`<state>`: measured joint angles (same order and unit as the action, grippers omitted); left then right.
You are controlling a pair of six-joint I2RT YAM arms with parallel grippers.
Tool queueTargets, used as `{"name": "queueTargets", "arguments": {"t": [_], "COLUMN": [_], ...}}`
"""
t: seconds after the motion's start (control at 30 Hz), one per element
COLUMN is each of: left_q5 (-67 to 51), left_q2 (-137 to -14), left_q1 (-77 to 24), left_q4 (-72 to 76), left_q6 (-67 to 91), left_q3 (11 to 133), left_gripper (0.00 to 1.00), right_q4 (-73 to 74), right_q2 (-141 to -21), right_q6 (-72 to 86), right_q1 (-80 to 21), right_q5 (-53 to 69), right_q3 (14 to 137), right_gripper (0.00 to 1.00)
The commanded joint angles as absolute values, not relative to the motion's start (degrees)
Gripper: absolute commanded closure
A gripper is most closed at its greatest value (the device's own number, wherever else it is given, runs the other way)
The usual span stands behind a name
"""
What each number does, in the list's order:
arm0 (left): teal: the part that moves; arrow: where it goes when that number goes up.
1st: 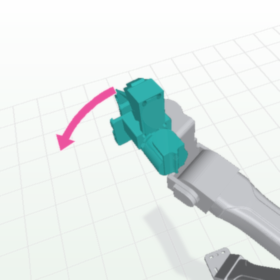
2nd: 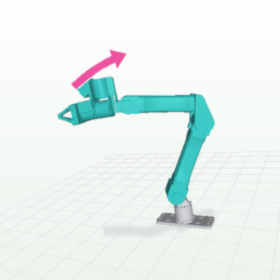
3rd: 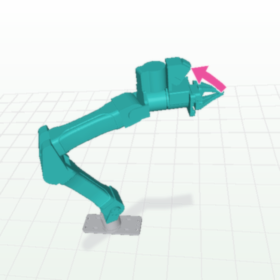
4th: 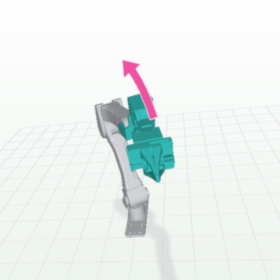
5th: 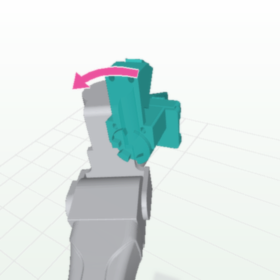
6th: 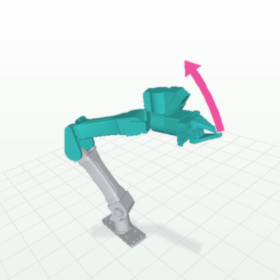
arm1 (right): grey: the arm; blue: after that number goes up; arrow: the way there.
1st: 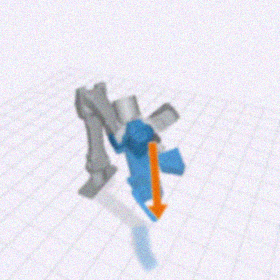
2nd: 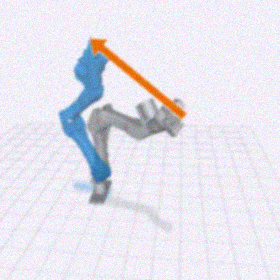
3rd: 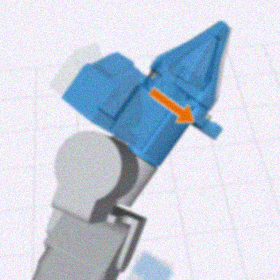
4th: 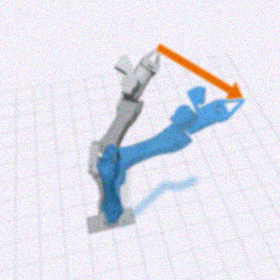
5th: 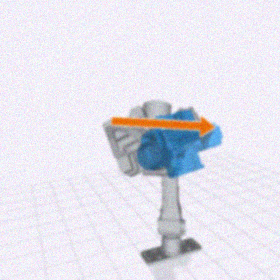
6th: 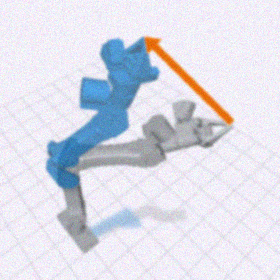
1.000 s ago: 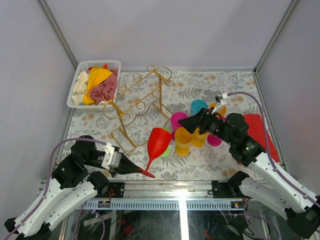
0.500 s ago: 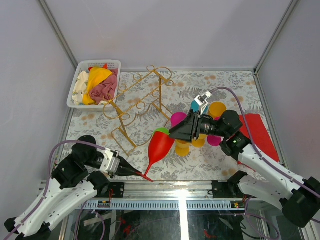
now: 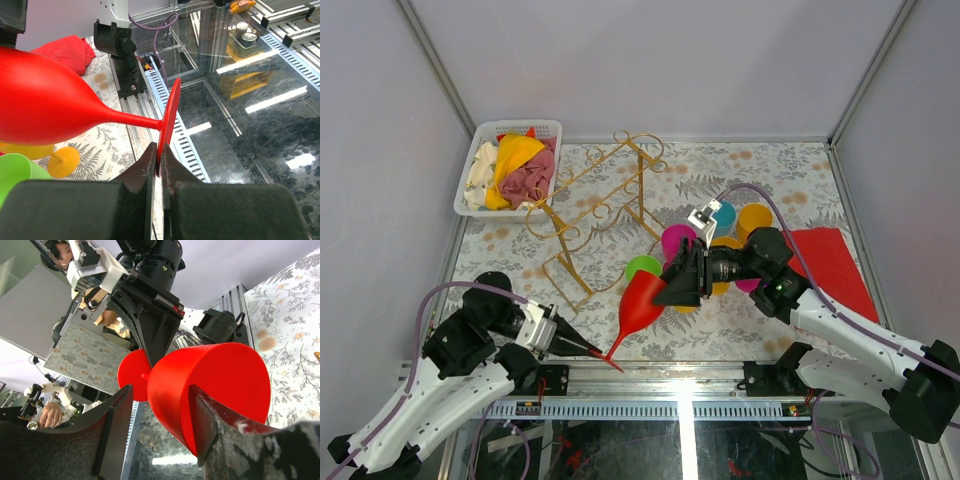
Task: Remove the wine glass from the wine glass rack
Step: Place the wine glass at the center of the board.
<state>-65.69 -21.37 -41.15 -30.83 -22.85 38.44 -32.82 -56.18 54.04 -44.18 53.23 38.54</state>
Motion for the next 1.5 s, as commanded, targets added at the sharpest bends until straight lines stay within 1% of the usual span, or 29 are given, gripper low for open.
{"name": "queueTargets", "arguments": {"t": [0.0, 0.07, 0.17, 0.27, 0.3, 0.33, 0.37, 0.43, 0.47, 0.53, 0.7, 0.77, 0.93, 1.13, 1.2, 1.4, 1.47], "left_q5": [-65.6, -65.0, -64.8, -64.7, -65.0, -65.5, -65.7, -65.7, -65.8, -65.6, -65.6, -65.5, -66.6, -66.5, -66.3, -65.6, -65.7], "left_q2": [-20.5, -20.1, -19.3, -18.6, -18.5, -18.3, -18.3, -18.3, -18.4, -18.6, -18.8, -18.9, -19.1, -18.8, -18.8, -18.6, -18.6], "left_q1": [-41.2, -41.2, -41.2, -41.2, -41.2, -41.2, -41.2, -41.2, -41.2, -41.2, -41.2, -41.3, -41.2, -41.2, -41.2, -41.2, -41.3], "left_q4": [-29.5, -29.5, -29.5, -29.5, -29.5, -29.6, -29.7, -29.8, -29.9, -30.0, -30.4, -30.7, -30.8, -30.8, -30.8, -30.8, -30.8], "left_q6": [-23.6, -23.1, -22.6, -21.9, -21.7, -21.6, -21.5, -21.3, -21.4, -21.4, -21.5, -21.6, -21.3, -20.8, -20.7, -20.3, -19.8], "left_q3": [40.1, 40.0, 39.7, 39.4, 39.3, 39.2, 39.0, 38.8, 38.8, 38.8, 39.0, 39.1, 39.4, 39.2, 39.1, 39.5, 39.6], "left_gripper": [1.00, 1.00, 1.00, 1.00, 1.00, 1.00, 1.00, 1.00, 1.00, 1.00, 1.00, 1.00, 1.00, 0.99, 0.97, 0.91, 0.83], "right_q4": [-32.8, -33.0, -33.5, -33.4, -33.7, -34.0, -34.3, -35.1, -36.2, -38.3, -40.5, -40.6, -41.5, -41.7, -41.6, -40.4, -39.1], "right_q2": [-56.3, -56.1, -55.5, -54.2, -54.0, -54.0, -54.1, -54.6, -54.8, -55.1, -55.4, -55.3, -54.9, -54.8, -54.8, -55.0, -54.9], "right_q6": [50.6, 50.4, 50.2, 50.0, 50.2, 50.6, 51.0, 51.9, 52.6, 53.9, 55.0, 54.9, 54.8, 54.9, 54.8, 54.4, 53.7], "right_q1": [-45.4, -45.4, -45.4, -45.4, -45.4, -45.4, -45.4, -45.4, -45.4, -45.4, -45.4, -45.4, -45.4, -45.4, -45.4, -45.4, -45.4], "right_q5": [54.9, 54.7, 53.8, 51.0, 50.8, 51.2, 51.7, 53.4, 54.1, 54.9, 55.0, 54.4, 52.6, 52.6, 52.6, 52.6, 52.4], "right_q3": [41.4, 41.4, 41.1, 40.6, 40.4, 40.5, 40.6, 41.0, 41.1, 40.7, 40.4, 40.4, 39.8, 39.8, 39.9, 40.2, 40.4], "right_gripper": [0.48, 0.52, 0.62, 0.64, 0.64, 0.61, 0.54, 0.48, 0.47, 0.47, 0.60, 0.67, 0.81, 0.95, 1.00, 1.00, 1.00]}}
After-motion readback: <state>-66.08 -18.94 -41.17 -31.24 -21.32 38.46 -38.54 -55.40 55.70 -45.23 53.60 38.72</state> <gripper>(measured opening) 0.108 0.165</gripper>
